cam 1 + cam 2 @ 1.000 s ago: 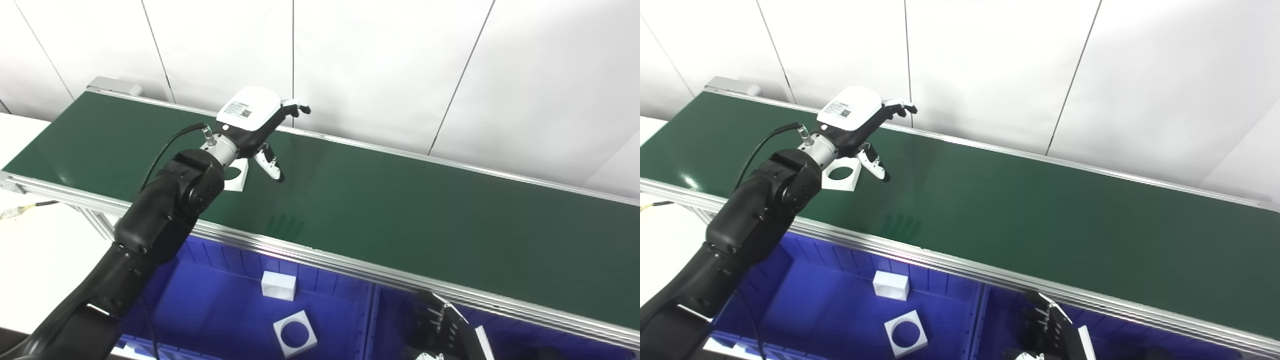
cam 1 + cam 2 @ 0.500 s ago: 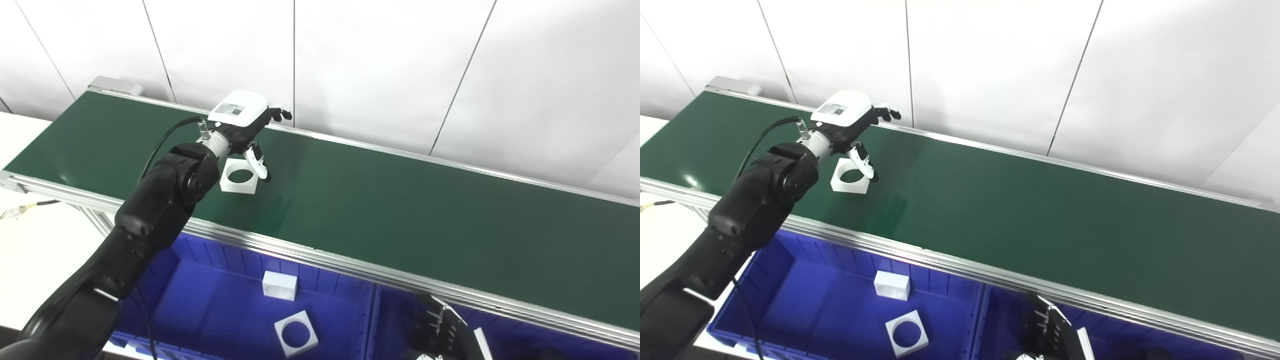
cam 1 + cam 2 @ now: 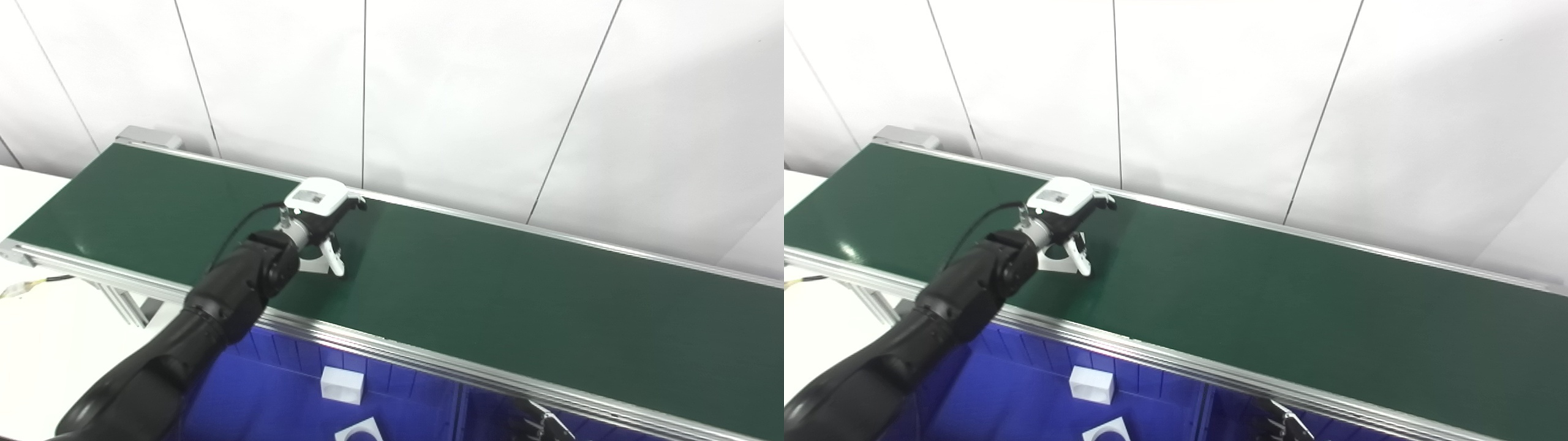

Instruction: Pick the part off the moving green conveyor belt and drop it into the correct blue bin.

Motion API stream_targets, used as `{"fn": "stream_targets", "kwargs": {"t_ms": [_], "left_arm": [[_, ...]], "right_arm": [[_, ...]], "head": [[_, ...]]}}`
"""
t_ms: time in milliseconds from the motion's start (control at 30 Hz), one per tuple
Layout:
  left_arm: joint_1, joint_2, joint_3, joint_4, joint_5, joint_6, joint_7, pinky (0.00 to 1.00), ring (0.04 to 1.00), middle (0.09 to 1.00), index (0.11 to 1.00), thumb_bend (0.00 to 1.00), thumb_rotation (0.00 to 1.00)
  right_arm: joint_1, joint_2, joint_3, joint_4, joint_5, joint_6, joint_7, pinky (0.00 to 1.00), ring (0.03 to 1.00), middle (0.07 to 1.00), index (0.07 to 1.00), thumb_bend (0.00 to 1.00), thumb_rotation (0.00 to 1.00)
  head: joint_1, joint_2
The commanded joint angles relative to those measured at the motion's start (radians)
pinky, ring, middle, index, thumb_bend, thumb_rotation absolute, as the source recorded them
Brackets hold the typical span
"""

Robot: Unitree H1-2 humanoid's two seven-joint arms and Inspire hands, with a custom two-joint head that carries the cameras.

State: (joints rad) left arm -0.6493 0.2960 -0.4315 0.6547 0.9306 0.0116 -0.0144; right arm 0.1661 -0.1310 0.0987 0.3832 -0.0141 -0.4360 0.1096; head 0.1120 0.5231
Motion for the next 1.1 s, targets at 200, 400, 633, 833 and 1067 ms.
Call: {"fn": "stream_targets", "kwargs": {"t_ms": [200,400,633,833,1067], "left_arm": [[-0.091,-0.053,-0.053,0.076,0.01,-0.01,0.138,0.63,0.735,0.788,0.79,1.0,0.17],[-0.104,-0.064,-0.079,0.094,-0.004,0.003,0.117,0.65,0.754,0.808,0.811,1.0,0.17],[-0.11,-0.056,-0.117,0.094,0.011,0.024,0.082,0.68,0.775,0.818,0.817,1.0,0.19],[-0.109,-0.039,-0.126,0.071,0.008,0.038,0.061,0.7,0.781,0.819,0.812,1.0,0.19],[-0.103,-0.027,-0.129,0.016,-0.002,0.074,-0.039,0.69,0.793,0.84,0.815,1.0,0.21]], "right_arm": [[0.004,0.004,0.013,-0.039,-0.006,-0.034,-0.02,0.68,0.78,0.863,0.783,0.98,0.29],[0.006,0.011,0.014,-0.04,-0.002,-0.034,-0.024,0.68,0.771,0.859,0.78,0.99,0.29],[0.009,0.016,0.009,-0.044,0.006,-0.034,-0.015,0.68,0.764,0.858,0.778,0.99,0.28],[0.011,0.017,0.005,-0.049,0.009,-0.034,-0.009,0.68,0.765,0.858,0.777,0.99,0.28],[0.008,0.019,0.002,-0.051,0.013,-0.034,0.0,0.68,0.765,0.858,0.775,0.99,0.27]], "head": [[-0.012,0.005],[-0.015,0.009],[-0.016,0.014],[-0.014,0.019],[-0.017,0.024]]}}
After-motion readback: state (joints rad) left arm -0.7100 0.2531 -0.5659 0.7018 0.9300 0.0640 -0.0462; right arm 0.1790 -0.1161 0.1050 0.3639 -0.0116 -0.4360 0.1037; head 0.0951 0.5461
